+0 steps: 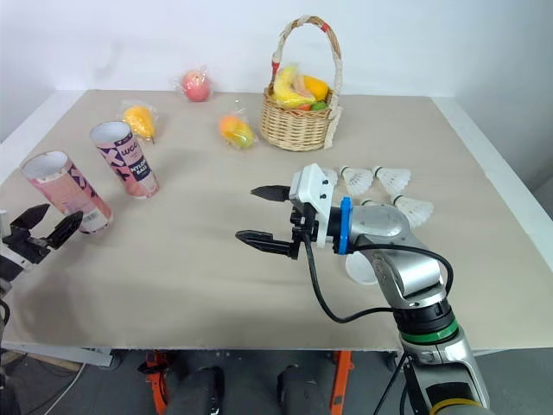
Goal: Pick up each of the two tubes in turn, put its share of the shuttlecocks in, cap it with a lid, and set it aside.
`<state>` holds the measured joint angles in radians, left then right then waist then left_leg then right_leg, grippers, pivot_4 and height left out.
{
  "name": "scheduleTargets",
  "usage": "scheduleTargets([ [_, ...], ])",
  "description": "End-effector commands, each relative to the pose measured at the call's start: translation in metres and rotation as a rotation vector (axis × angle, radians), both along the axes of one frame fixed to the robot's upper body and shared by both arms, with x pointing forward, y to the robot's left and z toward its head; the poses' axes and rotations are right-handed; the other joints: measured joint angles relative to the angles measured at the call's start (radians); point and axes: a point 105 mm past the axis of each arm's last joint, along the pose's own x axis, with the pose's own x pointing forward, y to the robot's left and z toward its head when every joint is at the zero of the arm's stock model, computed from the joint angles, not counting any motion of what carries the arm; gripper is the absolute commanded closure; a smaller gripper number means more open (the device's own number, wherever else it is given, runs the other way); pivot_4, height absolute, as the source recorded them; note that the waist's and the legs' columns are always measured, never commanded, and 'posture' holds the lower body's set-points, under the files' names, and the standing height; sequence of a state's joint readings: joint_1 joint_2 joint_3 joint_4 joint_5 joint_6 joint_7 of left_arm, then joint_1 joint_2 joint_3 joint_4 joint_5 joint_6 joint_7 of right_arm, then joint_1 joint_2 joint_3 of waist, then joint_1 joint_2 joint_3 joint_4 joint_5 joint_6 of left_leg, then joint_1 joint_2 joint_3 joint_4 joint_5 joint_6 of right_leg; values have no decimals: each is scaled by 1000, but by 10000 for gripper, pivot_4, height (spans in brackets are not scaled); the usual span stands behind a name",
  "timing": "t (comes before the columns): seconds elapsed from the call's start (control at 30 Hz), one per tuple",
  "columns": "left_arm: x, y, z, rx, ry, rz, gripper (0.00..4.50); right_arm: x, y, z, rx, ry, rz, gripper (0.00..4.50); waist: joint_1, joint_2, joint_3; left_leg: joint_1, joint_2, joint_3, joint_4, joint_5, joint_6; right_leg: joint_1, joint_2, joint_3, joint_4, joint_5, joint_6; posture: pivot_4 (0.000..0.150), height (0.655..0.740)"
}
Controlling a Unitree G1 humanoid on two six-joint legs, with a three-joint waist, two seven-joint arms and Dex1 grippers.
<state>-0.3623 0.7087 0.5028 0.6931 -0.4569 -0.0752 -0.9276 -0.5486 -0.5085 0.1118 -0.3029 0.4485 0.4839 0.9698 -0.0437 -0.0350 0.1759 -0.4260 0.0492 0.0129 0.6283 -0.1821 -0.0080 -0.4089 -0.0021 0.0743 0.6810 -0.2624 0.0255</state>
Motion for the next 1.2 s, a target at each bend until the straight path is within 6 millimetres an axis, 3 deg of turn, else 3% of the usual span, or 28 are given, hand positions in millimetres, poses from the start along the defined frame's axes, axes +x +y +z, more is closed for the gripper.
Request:
scheduleTargets([
  [0.03, 11, 2, 12, 60, -13, -11, 0, -7, -3, 12, 19, -55, -13, 1034, 0, 0, 0, 0, 0, 0, 0, 0, 0, 0, 0, 0, 0, 0, 0, 1500, 7400],
  [0.57, 32, 1, 11, 61, 8, -1, 0, -11, -8, 13, 15, -60, -43, 1034, 0, 0, 0, -2, 1, -2, 1, 0, 0, 0, 2, -1, 0, 0, 0, 1500, 7400],
  [0.67, 33, 0, 12, 68, 2, 6, 7894, -11, -8, 14, 16, -60, -39, 0, 0, 0, 0, -2, 1, -2, 1, 0, 0, 0, 1, -1, 0, 0, 0, 1500, 7400],
  [1.2, 30, -2, 9, 91, -4, -1, 7894, -13, -6, 13, 15, -47, -18, 0, 0, 0, 0, -2, 1, -2, 2, 0, 0, 0, 1, -1, 0, 0, 0, 1500, 7400],
])
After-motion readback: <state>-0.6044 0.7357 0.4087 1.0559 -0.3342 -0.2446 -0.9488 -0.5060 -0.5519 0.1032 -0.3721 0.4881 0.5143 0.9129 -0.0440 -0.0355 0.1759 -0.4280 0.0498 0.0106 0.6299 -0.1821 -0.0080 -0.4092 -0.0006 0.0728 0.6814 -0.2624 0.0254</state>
